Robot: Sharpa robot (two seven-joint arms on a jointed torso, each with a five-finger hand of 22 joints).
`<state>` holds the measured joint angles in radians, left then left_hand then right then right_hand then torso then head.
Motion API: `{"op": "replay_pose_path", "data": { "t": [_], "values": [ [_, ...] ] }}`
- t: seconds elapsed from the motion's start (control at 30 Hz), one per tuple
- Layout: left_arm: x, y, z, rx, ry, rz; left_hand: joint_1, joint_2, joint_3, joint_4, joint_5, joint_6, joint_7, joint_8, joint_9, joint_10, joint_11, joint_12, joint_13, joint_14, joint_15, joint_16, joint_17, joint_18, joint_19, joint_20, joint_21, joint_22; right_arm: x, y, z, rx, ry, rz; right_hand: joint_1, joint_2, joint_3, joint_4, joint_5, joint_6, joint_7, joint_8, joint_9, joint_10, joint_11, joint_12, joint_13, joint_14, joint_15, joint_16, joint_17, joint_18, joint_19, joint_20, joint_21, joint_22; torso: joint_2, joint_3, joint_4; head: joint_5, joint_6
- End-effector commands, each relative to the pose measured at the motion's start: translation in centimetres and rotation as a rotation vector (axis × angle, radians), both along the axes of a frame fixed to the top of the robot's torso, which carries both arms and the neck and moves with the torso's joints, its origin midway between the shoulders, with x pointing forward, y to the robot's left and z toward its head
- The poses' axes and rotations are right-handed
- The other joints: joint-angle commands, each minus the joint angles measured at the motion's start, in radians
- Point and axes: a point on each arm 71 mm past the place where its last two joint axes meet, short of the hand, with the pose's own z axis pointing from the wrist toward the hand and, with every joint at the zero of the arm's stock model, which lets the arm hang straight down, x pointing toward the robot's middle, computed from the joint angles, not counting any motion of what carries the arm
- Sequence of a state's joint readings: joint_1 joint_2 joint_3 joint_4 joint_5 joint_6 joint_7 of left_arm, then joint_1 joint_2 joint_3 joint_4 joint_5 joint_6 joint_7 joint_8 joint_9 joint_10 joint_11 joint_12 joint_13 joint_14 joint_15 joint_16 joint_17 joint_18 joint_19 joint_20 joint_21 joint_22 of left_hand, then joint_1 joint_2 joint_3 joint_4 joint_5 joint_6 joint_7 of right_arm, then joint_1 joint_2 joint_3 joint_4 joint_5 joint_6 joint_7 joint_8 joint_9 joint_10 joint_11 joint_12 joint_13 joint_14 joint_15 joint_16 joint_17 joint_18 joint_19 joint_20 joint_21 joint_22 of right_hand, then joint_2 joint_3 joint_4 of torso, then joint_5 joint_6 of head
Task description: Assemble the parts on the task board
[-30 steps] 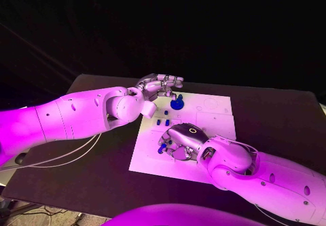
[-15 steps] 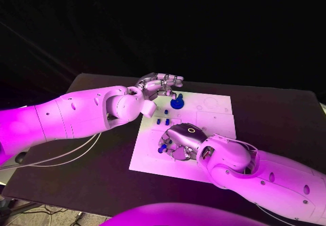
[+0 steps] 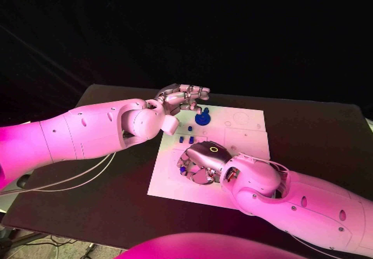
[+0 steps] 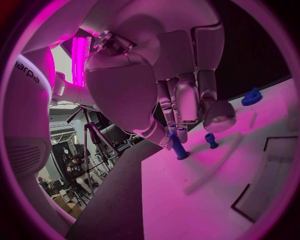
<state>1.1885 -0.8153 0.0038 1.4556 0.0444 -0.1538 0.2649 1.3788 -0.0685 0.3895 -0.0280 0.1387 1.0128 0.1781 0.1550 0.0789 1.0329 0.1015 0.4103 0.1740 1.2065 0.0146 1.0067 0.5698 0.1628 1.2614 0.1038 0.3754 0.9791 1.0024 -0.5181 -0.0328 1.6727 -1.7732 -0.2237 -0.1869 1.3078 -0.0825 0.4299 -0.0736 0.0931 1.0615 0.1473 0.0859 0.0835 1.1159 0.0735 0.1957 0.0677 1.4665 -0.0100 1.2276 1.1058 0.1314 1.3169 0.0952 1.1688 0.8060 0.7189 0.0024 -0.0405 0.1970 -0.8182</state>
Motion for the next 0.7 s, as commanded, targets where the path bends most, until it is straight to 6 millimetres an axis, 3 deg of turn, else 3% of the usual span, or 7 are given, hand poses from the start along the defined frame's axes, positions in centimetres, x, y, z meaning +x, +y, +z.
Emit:
{"op": "replay_pose_path", "data": {
  "t": [0.03,0.13,0.27,0.53,0.7],
  "values": [
    [-0.1,-0.2,0.1,-0.009,-0.013,-0.015,-0.008,-0.002,-0.005,-0.001,0.002,-0.005,0.0,0.003,0.0,-0.007,-0.002,0.004,0.001,-0.004,0.0,0.0,-0.001,0.017,0.0,0.006,-0.004,-0.002,0.0,0.0,-0.2,0.003,-0.001,0.003,-0.043,-0.037,-0.049,0.014,0.028,-0.057,0.006,-0.023,-0.014,-0.066,0.019,-0.027,-0.003,0.015,0.014,-0.029,-0.035,0.015,-0.038,0.005,-0.049,-0.077,0.0,0.0006,-0.001,0.001,0.0],
    [-0.1,-0.1,0.1,-0.009,-0.012,-0.017,-0.008,-0.002,-0.005,-0.001,0.002,-0.005,0.0,0.003,0.0,-0.007,-0.002,0.004,0.001,-0.004,0.0,0.0,-0.001,0.017,0.0,0.006,-0.004,-0.002,0.1,-0.2,-0.1,0.019,-0.009,-0.003,-0.044,-0.047,-0.095,0.022,0.036,-0.091,0.012,-0.024,-0.017,-0.109,0.026,-0.035,-0.002,-0.001,0.018,-0.063,-0.076,0.025,-0.069,0.009,-0.094,-0.145,0.0,0.001,-0.0015,0.001,0.001],
    [0.0,-0.1,0.1,-0.008,-0.01,-0.018,-0.01,-0.002,-0.006,-0.002,0.001,-0.008,0.001,0.006,0.0,-0.011,-0.002,0.008,0.001,-0.007,0.0,0.0,-0.005,0.017,-0.001,0.007,-0.005,-0.002,0.2,-0.5,0.1,0.051,-0.018,-0.011,-0.03,-0.041,-0.16,0.032,0.039,-0.118,0.017,-0.02,-0.015,-0.155,0.035,-0.026,0.001,-0.036,0.023,-0.125,-0.15,0.041,-0.111,0.017,-0.17,-0.251,-0.001,0.0011,-0.001,0.0,0.002],
    [0.0,0.2,0.1,-0.006,-0.008,-0.015,-0.01,-0.002,-0.006,-0.002,0.001,-0.008,0.001,0.006,0.0,-0.011,-0.002,0.008,0.001,-0.007,0.0,0.0,-0.005,0.017,-0.001,0.007,-0.005,-0.002,-0.1,-2.1,1.4,0.186,-0.049,-0.025,-0.002,-0.016,-0.198,0.035,0.061,-0.116,0.022,-0.021,-0.014,-0.148,0.034,0.008,0.003,-0.023,0.024,-0.113,-0.146,0.035,-0.079,0.015,-0.154,-0.22,0.0,0.0026,-0.0021,-0.002,0.009],
    [0.1,0.3,0.0,-0.005,-0.009,-0.013,-0.01,-0.002,-0.006,-0.002,0.001,-0.008,0.001,0.006,0.0,-0.011,-0.002,0.008,0.001,-0.007,0.0,0.0,-0.005,0.017,-0.001,0.007,-0.005,-0.002,0.3,-4.6,2.9,0.222,-0.038,-0.07,0.01,-0.004,-0.208,0.036,0.079,-0.102,0.02,-0.017,-0.012,-0.132,0.031,0.024,0.002,-0.013,0.021,-0.106,-0.141,0.032,-0.063,0.015,-0.143,-0.203,-0.002,0.0018,-0.0031,-0.017,0.019]
  ]
}}
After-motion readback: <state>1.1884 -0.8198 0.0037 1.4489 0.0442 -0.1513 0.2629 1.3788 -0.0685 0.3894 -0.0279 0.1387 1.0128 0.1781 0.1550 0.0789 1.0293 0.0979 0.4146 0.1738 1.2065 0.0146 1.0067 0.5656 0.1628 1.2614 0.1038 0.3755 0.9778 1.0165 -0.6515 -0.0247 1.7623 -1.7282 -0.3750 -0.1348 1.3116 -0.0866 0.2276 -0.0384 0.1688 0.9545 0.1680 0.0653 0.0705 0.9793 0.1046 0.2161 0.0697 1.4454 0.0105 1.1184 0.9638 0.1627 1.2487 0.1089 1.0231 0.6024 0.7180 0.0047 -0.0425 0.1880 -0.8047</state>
